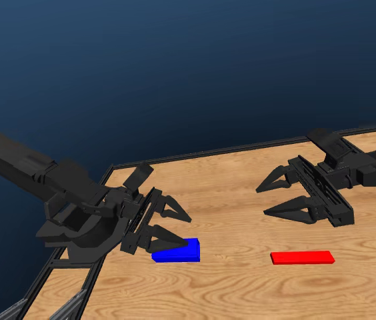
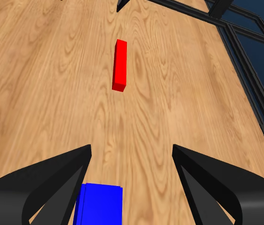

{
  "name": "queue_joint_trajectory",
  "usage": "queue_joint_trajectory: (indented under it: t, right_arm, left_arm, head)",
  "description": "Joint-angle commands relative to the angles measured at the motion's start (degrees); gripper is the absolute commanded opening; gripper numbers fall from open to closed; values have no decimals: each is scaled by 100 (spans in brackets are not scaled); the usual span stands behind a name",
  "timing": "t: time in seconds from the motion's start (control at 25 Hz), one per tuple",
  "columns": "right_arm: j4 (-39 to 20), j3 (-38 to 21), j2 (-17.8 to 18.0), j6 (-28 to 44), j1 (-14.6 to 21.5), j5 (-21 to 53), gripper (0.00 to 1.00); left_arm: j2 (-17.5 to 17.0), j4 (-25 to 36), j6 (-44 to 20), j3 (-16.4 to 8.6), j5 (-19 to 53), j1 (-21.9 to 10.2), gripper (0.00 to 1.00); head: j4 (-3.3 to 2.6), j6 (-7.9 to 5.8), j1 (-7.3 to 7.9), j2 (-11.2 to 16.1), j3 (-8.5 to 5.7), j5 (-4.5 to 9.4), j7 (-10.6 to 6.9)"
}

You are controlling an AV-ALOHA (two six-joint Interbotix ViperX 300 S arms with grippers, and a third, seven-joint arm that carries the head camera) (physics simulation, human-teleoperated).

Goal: Insert peg into socket

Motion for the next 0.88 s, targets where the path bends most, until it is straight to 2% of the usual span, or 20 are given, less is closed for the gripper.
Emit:
queue_joint_trajectory:
  t: [0.04,0.16,0.28,0.32,0.36,0.4,0.44,0.48,0.56,0.64,0.72,0.8,0.84,0.88]
  right_arm:
    - [-38,-271,69,63,46,-25,100]
    - [-64,-364,115,73,69,47,100]
    - [-89,-394,75,64,93,158,100]
    - [-92,-409,75,64,98,148,100]
    - [-98,-416,71,59,105,174,100]
    - [-91,-435,55,45,112,202,100]
    - [-97,-418,69,51,111,198,100]
    - [-91,-424,69,45,106,235,100]
    - [-92,-437,71,60,98,239,100]
    - [-101,-445,77,75,92,242,100]
    - [-111,-446,91,103,82,277,100]
    - [-140,-438,103,146,66,283,100]
    - [-134,-443,94,141,69,284,100]
    - [-148,-425,108,169,70,236,100]
  left_arm:
    - [-87,149,-394,-188,1357,-216,100]
    - [-130,341,-715,-240,1747,-235,100]
    - [-137,647,-1091,-207,2103,-204,100]
    - [-74,673,-1156,-288,2248,-312,100]
    - [-171,761,-1249,-270,2224,-249,100]
    - [-97,897,-1289,-254,2358,-343,100]
    - [-131,907,-1398,-178,2374,-254,100]
    - [-200,936,-1446,-200,2394,-249,100]
    - [-64,1001,-1626,-196,2520,-248,100]
    - [-105,1115,-1754,-239,2517,-271,100]
    - [-65,1084,-1681,-125,2499,-264,100]
    - [-103,1278,-1970,-111,2610,-220,100]
    - [-64,1174,-1824,-80,2587,-250,100]
    - [-81,1282,-1955,-65,2574,-192,100]
  head:
    - [84,250,157,104,-103,1,107]
    - [107,328,191,170,-103,-14,95]
    - [167,491,282,235,-119,-14,186]
    - [175,509,295,246,-122,-13,194]
    - [184,533,314,265,-121,-25,201]
    - [190,550,326,285,-126,-22,197]
    - [191,554,331,296,-128,-27,194]
    - [193,562,337,314,-131,-32,181]
    - [190,558,343,350,-134,-48,153]
    - [188,555,348,375,-138,-58,131]
    - [181,538,351,410,-143,-77,101]
    - [175,522,350,439,-153,-88,79]
    - [171,515,350,456,-157,-101,64]
    - [168,508,348,475,-166,-106,56]
